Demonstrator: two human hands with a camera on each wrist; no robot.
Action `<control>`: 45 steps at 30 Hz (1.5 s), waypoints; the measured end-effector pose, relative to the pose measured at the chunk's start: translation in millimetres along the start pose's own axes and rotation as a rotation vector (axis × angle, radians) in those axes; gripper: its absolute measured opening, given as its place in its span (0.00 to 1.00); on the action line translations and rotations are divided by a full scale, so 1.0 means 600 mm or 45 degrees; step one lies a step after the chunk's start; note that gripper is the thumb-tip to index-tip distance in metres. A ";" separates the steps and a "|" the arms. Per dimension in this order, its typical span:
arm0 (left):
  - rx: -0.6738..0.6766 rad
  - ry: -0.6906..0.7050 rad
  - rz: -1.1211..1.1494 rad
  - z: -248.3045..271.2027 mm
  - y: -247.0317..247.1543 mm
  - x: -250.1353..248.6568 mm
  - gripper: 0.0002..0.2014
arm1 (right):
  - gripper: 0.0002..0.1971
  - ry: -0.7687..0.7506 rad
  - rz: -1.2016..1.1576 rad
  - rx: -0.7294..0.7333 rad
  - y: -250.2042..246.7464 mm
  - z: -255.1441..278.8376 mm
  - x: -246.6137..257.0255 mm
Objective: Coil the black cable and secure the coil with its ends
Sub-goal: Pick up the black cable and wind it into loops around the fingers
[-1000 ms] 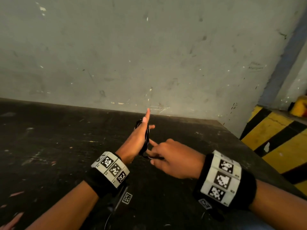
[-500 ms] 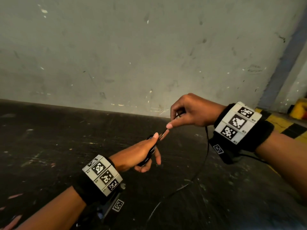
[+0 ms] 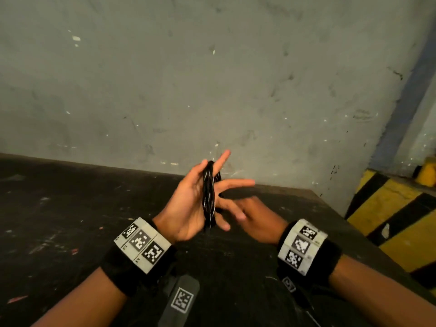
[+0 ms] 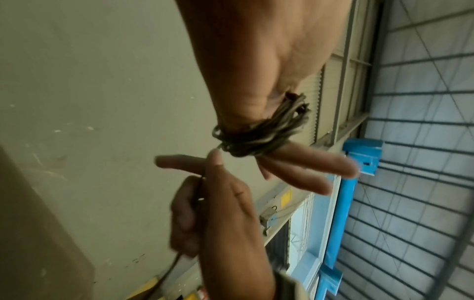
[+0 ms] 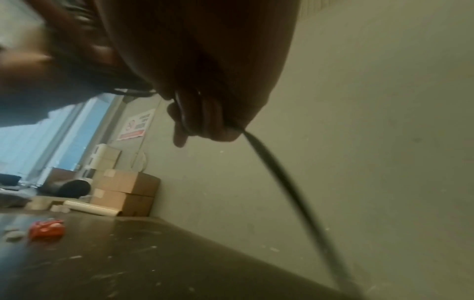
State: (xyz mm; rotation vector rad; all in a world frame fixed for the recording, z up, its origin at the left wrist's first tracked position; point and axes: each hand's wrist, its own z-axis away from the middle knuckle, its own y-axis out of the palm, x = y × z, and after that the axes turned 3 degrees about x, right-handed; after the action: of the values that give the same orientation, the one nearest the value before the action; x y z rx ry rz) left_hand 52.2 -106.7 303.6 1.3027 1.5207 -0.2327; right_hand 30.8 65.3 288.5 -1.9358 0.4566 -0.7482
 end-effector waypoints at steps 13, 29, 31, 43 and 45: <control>-0.622 0.107 -0.567 -0.017 -0.017 0.025 0.22 | 0.11 0.079 0.176 0.229 0.004 0.030 0.088; -0.159 -0.491 -0.881 0.059 -0.004 0.059 0.24 | 0.17 -0.075 0.325 0.323 -0.160 -0.010 0.062; -0.067 -0.463 -0.753 0.062 0.002 0.050 0.25 | 0.21 -0.078 0.284 0.274 -0.152 -0.009 0.046; -0.305 0.164 -0.160 -0.008 0.023 -0.023 0.26 | 0.20 -0.010 0.112 0.126 0.022 0.002 0.036; -0.433 0.182 -0.286 -0.016 0.016 -0.017 0.25 | 0.14 0.007 0.119 0.170 0.039 0.003 0.051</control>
State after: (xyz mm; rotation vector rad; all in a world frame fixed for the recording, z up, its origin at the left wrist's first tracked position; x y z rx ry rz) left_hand 52.7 -102.4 319.6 0.8960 1.7426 -0.0199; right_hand 54.6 37.8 276.6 -1.7763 0.4852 -0.7058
